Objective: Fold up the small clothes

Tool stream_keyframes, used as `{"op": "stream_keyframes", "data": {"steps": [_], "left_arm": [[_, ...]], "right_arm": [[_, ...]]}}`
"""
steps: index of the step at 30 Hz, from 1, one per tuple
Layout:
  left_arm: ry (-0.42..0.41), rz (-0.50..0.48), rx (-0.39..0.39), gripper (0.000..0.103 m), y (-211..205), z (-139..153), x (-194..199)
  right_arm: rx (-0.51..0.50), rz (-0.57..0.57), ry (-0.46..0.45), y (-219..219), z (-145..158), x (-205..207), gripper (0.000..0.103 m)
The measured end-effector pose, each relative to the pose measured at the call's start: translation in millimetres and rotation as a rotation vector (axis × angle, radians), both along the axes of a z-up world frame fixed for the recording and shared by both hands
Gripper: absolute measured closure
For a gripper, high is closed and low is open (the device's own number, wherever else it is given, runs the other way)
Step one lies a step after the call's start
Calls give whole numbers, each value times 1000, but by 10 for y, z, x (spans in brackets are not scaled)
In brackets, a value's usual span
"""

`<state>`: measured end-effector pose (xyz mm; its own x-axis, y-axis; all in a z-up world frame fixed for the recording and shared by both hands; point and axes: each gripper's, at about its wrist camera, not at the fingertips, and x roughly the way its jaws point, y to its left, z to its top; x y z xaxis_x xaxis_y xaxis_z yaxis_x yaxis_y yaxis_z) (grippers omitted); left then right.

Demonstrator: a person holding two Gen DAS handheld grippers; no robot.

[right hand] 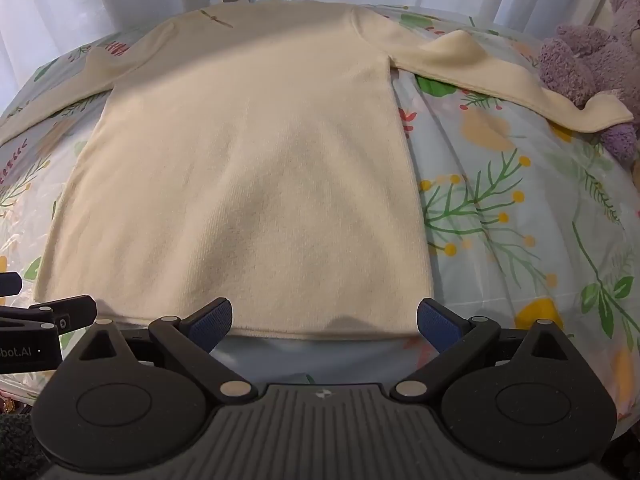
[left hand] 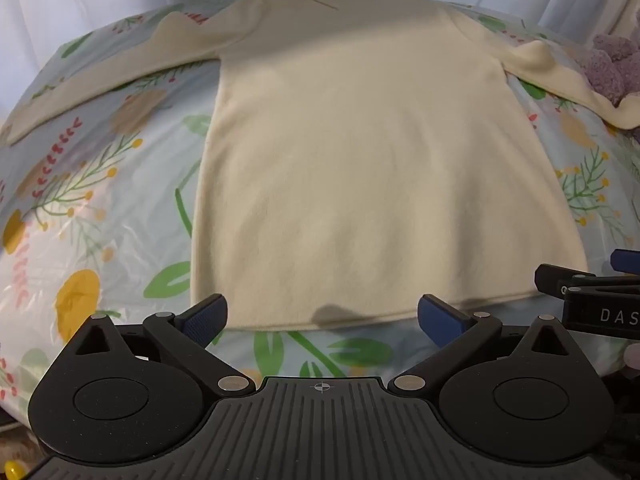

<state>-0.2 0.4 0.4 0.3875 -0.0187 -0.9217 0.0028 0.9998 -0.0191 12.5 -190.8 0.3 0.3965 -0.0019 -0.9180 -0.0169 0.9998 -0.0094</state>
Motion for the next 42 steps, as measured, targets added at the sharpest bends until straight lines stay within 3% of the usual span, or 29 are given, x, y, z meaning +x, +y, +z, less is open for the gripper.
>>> {"op": "stream_keyframes", "data": {"steps": [42], "left_arm": [[39, -1, -3, 0, -19, -57, -3]], "right_arm": [[-1, 1, 10, 3, -24, -36, 4]]}}
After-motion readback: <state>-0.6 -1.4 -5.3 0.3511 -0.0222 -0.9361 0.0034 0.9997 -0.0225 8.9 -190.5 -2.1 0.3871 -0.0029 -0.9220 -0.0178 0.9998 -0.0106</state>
